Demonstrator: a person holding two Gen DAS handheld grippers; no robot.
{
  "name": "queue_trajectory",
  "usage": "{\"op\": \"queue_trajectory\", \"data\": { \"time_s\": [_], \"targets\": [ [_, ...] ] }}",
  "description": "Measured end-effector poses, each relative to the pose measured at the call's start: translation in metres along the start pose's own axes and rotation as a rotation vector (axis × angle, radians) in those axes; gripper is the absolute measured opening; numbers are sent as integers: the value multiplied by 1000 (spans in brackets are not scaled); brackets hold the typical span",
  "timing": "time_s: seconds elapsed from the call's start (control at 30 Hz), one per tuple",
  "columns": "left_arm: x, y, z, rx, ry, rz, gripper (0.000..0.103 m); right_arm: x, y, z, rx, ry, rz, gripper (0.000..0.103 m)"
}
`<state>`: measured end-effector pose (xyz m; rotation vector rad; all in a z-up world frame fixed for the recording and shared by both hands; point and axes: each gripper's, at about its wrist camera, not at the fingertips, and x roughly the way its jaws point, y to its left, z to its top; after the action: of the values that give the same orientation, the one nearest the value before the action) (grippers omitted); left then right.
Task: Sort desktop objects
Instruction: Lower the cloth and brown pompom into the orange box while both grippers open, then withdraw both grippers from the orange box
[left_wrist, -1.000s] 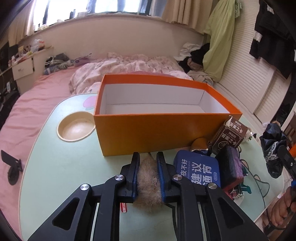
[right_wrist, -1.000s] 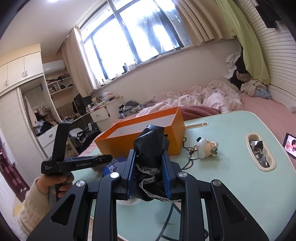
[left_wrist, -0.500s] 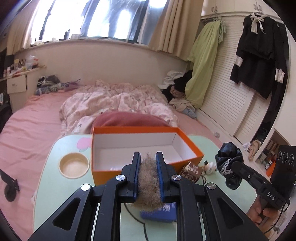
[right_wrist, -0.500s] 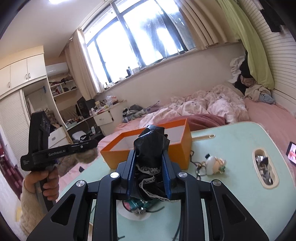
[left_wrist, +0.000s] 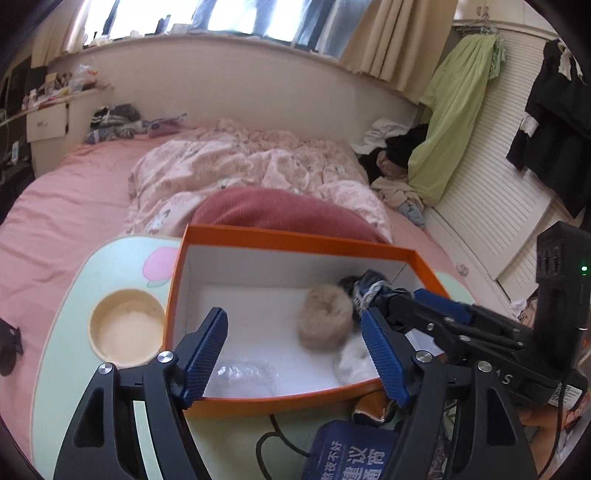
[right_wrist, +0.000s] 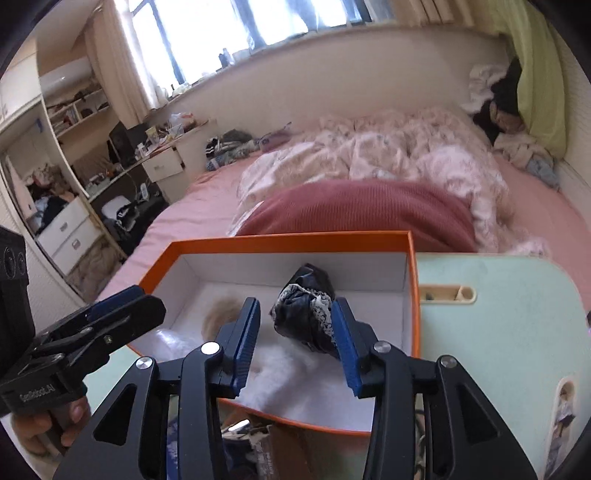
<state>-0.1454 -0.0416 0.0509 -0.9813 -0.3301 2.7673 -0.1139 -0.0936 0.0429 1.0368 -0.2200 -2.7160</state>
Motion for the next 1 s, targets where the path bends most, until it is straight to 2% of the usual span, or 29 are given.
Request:
{"op": "queue_trajectory", "data": {
  "time_s": [0.13,0.23,0.47,0.53,0.6,0.67,0.7,0.73,0.77,0.8,0.9,1.0],
  "targets": [
    [0,-12,-5,58,-15,46,74,-9,9,-5,-48,27,-35,46],
    [-3,-17,-8,75,-12,38,74,-15,14,-14,-100,41,-100,46],
    [-7,-25,-14,121,-11,36,74,-25,10,-21,-81,42,-114,46],
    [-11,-25,-15,107,-21,15,74,-26,9,-20,-79,35,-119,46],
    [-23,-22,-14,76,-61,-47,74,-27,7,-18,-55,-13,-89,46],
    [-40,-23,-14,72,-115,-89,76,-38,4,-17,-15,-106,-73,49],
    [-48,-24,-14,78,-135,-88,81,-46,3,-19,0,-151,-75,53],
    [-57,-26,-15,87,-153,-83,84,-54,5,-21,4,-191,-72,63],
    [-64,-28,-16,100,-165,-79,86,-63,6,-23,2,-228,-65,68],
    [-73,-31,-19,117,-176,-78,86,-71,9,-26,-5,-255,-62,69],
    [-93,-39,-35,170,-175,-81,88,-91,18,-36,-37,-284,-67,69],
    [-105,-47,-60,231,-127,-80,89,-104,23,-52,-55,-255,-43,69]
  ]
}}
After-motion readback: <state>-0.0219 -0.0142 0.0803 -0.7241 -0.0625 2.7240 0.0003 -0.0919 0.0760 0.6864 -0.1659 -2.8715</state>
